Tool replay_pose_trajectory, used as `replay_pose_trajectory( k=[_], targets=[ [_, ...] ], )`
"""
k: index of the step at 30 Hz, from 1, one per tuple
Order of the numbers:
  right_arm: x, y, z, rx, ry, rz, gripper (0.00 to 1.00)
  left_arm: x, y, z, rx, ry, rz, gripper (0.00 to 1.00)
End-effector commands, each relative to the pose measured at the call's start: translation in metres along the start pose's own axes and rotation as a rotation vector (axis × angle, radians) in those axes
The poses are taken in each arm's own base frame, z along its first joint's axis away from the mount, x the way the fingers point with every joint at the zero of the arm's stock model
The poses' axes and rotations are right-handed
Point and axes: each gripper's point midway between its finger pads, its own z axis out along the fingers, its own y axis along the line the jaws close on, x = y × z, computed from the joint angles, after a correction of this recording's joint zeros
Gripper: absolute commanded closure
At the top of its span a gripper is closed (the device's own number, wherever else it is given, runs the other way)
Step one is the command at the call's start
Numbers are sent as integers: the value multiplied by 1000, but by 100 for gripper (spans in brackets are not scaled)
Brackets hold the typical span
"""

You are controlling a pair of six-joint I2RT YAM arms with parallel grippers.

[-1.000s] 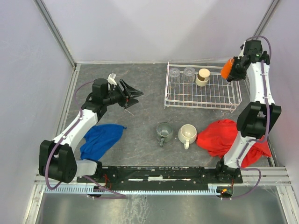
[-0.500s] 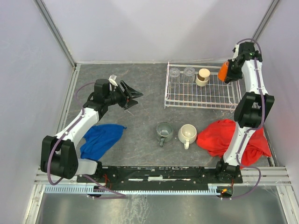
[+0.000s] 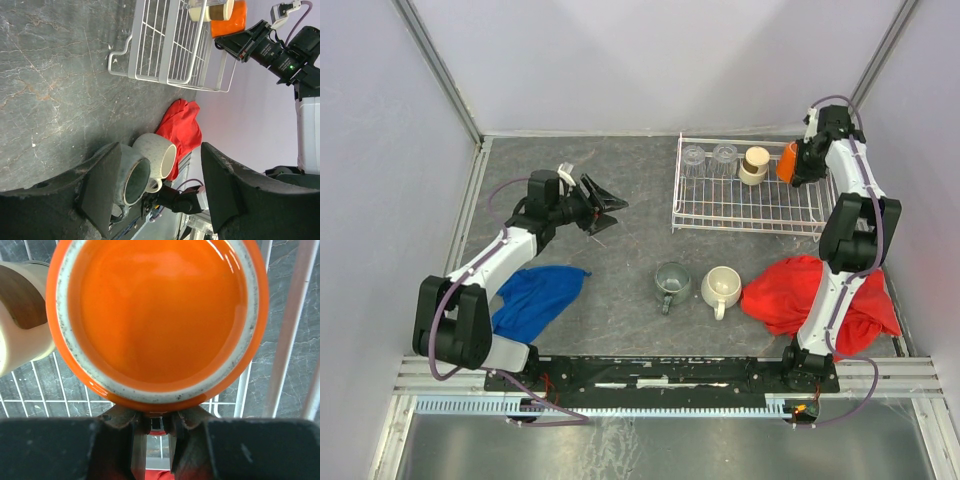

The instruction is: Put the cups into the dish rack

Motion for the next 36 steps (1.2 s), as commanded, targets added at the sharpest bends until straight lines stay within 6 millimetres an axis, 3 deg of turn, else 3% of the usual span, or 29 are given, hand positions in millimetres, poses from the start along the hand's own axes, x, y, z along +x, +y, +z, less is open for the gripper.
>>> replay_pose_trajectory(
  k=[1,10,24,26,30,36],
  targets=[
    [-45,5,-16,2,-191,-53,99,-7,-3,4,35,-24,39,29],
    [-46,9,3,40,-220,-92,99,-7,1,6,28,-20,41,29],
    [-27,13,28,81,-163,-120,99,-3,5,3,19,-26,32,30],
    [-25,11,29,104,-156,-125,92,-3,5,2,16,-27,32,30],
    [-23,7,29,132,-150,-117,64,-1,5,-1,9,-25,37,30],
    [-24,7,24,138,-153,-108,42,1,6,-7,-13,-25,53,30]
  ],
)
